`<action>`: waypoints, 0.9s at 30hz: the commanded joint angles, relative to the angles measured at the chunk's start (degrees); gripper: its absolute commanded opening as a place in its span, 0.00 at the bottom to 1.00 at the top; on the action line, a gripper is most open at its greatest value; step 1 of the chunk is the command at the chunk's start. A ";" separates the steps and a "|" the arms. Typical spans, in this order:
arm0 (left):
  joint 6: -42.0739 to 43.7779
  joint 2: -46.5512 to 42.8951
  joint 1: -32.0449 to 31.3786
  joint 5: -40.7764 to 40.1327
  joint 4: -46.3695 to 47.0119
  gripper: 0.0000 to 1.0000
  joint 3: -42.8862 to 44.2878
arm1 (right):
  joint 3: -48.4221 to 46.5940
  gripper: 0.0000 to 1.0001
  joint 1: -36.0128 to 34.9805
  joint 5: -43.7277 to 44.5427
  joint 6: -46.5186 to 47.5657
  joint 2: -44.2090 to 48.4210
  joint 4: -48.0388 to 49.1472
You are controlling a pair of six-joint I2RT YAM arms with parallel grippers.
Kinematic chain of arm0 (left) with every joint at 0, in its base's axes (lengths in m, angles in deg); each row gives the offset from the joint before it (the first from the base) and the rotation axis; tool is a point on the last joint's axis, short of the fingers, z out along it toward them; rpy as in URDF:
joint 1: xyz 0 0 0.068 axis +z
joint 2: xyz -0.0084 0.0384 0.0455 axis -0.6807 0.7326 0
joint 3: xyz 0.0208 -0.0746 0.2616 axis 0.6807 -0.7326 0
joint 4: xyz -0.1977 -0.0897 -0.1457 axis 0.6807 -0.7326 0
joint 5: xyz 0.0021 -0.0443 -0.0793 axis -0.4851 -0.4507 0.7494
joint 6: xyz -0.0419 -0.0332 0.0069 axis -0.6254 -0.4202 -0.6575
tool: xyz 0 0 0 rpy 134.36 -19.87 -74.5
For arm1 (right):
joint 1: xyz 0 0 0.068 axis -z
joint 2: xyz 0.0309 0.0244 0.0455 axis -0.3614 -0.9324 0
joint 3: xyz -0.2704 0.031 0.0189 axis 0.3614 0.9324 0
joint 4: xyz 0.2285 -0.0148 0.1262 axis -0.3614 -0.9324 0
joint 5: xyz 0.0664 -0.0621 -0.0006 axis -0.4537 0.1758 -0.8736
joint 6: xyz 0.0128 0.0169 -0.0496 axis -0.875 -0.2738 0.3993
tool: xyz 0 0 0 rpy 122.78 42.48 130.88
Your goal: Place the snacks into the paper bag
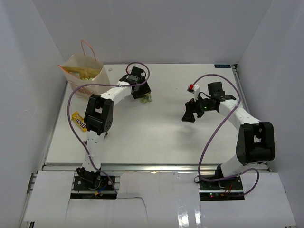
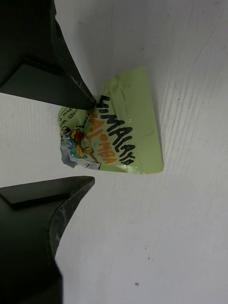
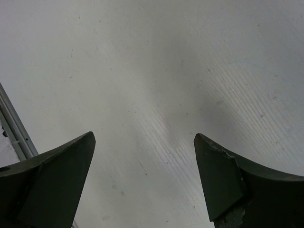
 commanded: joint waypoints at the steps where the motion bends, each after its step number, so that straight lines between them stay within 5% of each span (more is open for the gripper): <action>1: -0.44 1.10 -0.01 -2.69 -5.84 0.68 2.99 | 0.05 0.90 0.36 -0.31 0.43 0.77 0.22; 8: 2.28 4.18 -0.01 -4.18 -10.59 0.56 7.65 | -1.27 0.90 0.53 -1.28 0.08 -0.54 0.22; 15: 5.89 3.05 -0.01 -5.59 -11.39 0.24 8.44 | -1.36 0.90 0.53 -1.37 -0.18 -0.11 0.13; 21: 8.26 -7.40 -0.01 -3.22 -9.19 0.17 7.66 | -0.83 0.90 0.53 -1.02 -0.01 1.30 0.13; 27: 5.11 -28.66 2.70 -2.77 -9.10 0.13 0.73 | -0.57 0.90 0.53 -0.84 0.70 2.00 0.48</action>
